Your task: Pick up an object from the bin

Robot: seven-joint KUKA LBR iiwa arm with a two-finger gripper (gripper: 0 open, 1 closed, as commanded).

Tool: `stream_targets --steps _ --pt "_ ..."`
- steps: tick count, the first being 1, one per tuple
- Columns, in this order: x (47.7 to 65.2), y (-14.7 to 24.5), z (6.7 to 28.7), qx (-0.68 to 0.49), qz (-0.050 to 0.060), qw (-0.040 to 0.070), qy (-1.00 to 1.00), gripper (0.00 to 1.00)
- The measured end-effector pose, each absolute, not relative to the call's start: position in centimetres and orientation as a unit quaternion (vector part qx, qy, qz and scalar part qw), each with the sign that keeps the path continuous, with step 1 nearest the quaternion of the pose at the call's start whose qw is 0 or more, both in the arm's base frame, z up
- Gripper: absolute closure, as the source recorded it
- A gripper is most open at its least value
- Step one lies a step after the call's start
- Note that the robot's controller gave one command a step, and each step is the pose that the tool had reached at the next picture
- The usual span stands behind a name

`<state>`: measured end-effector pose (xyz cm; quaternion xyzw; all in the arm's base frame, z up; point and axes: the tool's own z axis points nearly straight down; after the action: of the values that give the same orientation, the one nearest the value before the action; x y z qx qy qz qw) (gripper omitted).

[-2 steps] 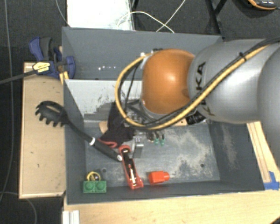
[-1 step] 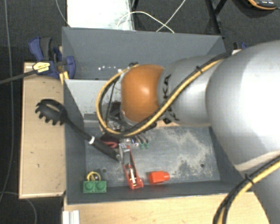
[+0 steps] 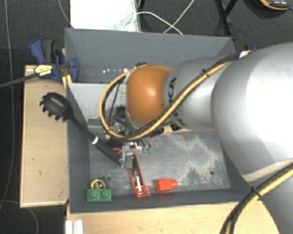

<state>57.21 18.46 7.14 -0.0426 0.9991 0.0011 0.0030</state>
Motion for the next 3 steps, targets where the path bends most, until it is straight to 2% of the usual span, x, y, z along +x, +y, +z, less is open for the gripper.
stream_targets --steps 1,2,3 --pt "56.97 18.30 7.21 -0.094 0.001 0.001 0.996 0.00" --pt "57.27 18.44 7.27 -0.048 0.002 0.004 0.999 0.00" --pt "57.09 18.30 7.34 -0.091 0.002 0.002 0.996 1.00"
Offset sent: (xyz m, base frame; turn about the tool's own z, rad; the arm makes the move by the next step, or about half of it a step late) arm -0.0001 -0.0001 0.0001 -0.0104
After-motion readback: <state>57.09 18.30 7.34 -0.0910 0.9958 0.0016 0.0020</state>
